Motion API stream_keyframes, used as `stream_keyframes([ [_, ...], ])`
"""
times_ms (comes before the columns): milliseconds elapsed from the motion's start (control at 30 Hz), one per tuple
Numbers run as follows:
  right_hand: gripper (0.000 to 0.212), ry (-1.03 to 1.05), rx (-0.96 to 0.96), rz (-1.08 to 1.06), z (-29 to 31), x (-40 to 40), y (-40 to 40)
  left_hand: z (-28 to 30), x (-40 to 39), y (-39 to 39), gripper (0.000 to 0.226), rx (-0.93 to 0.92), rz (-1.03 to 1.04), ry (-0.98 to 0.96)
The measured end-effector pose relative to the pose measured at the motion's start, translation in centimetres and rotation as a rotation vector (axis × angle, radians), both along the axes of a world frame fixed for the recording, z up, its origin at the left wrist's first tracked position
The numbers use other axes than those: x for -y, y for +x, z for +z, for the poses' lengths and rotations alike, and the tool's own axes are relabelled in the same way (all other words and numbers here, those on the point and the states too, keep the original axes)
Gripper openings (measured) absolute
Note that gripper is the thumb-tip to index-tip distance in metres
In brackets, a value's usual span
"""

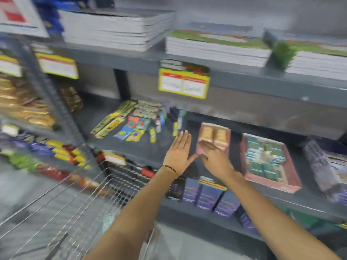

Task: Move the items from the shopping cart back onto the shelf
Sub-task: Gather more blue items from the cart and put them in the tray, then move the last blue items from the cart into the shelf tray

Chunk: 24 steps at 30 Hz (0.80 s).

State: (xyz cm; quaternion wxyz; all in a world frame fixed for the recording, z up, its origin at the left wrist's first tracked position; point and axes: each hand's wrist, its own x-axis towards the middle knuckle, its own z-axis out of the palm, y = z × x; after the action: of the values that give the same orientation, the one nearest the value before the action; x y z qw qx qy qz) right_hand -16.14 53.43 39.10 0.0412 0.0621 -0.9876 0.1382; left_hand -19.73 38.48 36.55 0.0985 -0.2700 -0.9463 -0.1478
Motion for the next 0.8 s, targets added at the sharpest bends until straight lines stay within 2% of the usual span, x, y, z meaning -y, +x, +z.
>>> stream_keyframes([
  [167, 0.053, 0.044, 0.111, 0.29, -2.8, 15.3, -1.7, -3.6, 17.1, 1.3, 0.077, 0.164, 0.285, -0.052],
  [300, 0.052, 0.075, 0.248, 0.488, -8.0, 27.1, -2.0, -8.7, 28.8, 4.9, 0.075, 0.282, 0.516, -0.064],
  [467, 0.059, 0.265, 0.44, 0.691, -16.3, 36.4, -1.7, -16.4, 36.6, 9.4, 0.078, 0.486, 0.711, 0.044],
  [600, 0.073, 0.431, 0.554, 0.737, -24.6, 39.8, -2.0, -25.0, 39.1, 11.1, 0.094, 0.661, 0.715, -0.019],
  [800, 0.116, 0.623, 0.866, 0.429, -36.6, 38.7, 1.2, -36.4, 36.9, 8.9, 0.11, 0.82, 0.402, -0.162],
])
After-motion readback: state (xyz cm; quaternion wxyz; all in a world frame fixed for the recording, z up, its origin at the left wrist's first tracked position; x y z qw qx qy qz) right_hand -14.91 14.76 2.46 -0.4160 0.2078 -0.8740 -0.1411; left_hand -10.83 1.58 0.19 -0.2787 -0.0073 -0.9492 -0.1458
